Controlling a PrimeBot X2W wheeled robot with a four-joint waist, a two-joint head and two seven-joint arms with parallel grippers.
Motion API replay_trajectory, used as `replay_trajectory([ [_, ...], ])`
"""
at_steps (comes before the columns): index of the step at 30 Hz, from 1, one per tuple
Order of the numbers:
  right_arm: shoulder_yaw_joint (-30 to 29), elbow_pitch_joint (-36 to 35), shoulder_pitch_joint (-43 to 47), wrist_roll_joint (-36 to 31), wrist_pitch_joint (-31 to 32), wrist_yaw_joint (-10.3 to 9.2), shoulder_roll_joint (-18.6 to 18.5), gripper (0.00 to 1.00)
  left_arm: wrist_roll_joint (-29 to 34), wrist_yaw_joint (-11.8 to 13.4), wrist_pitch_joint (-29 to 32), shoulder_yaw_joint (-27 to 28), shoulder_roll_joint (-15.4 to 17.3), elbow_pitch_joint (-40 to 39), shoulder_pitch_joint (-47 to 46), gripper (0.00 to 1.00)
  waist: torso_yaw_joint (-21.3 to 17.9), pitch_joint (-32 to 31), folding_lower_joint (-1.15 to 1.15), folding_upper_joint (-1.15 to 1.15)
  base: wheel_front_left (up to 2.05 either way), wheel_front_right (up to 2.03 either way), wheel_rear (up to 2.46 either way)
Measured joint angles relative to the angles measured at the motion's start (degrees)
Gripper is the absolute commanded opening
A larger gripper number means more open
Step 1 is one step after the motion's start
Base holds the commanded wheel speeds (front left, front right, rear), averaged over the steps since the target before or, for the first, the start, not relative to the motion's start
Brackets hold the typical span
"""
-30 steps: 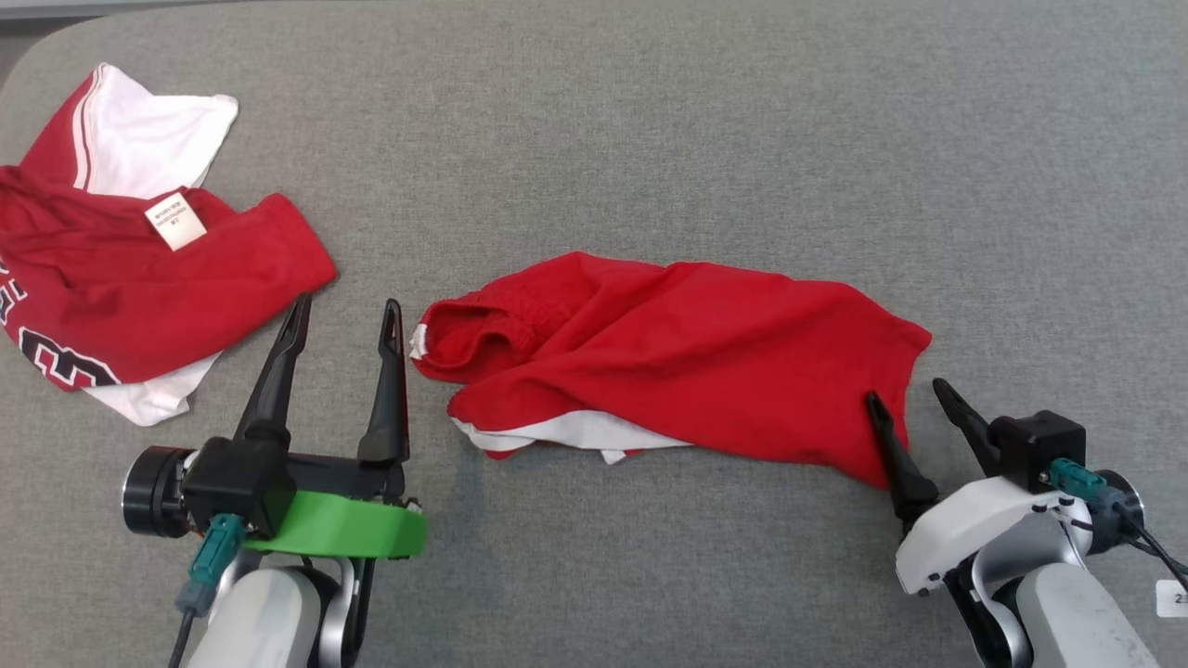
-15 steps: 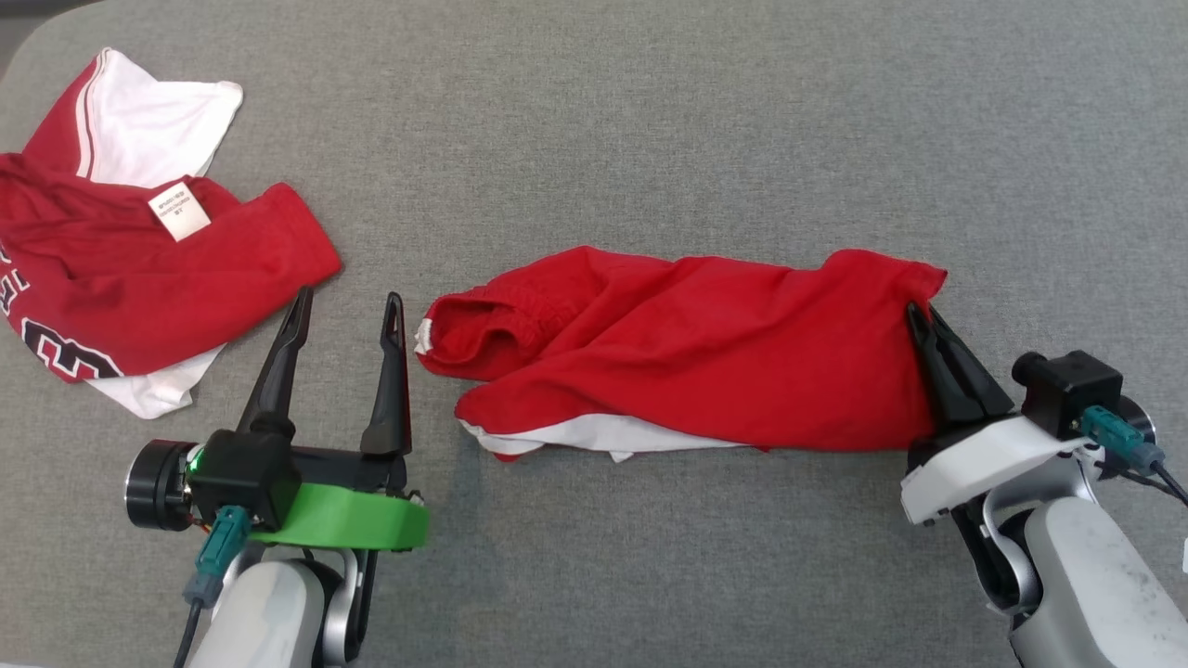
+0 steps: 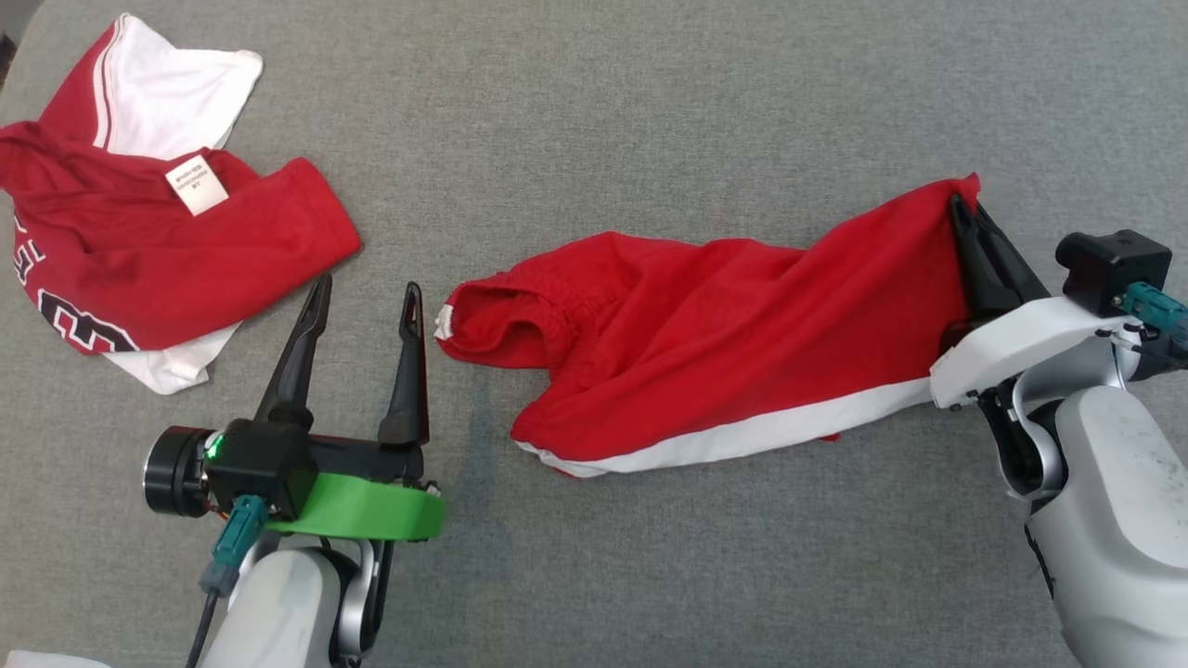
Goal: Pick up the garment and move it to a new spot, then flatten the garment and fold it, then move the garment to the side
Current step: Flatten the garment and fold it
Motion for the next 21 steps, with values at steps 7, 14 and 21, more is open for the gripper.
replay_trajectory([
  [7, -1.0, 1.7, -0.5, -2.2, -5.5, 0.0, -0.9, 1.0, 0.5, -0.4, 0.0, 1.2, -1.0, 0.4, 0.2, 1.0, 0.6, 0.2, 0.0, 0.0, 0.0, 0.0, 0.0],
  [14, -3.0, -7.4, 6.6, -4.9, -7.9, 0.0, -0.8, 1.0, 0.7, -0.8, 0.0, 2.6, -1.2, 1.0, 1.9, 1.0, -0.7, -2.3, 0.0, 0.0, 0.0, 0.0, 0.0],
  [21, -4.6, -17.3, 17.6, -5.6, -5.6, 0.0, 1.7, 1.0, 0.6, -1.0, 0.0, 3.9, -0.9, 1.5, 3.9, 1.0, -2.4, -5.7, 0.0, 0.0, 0.0, 0.0, 0.0],
])
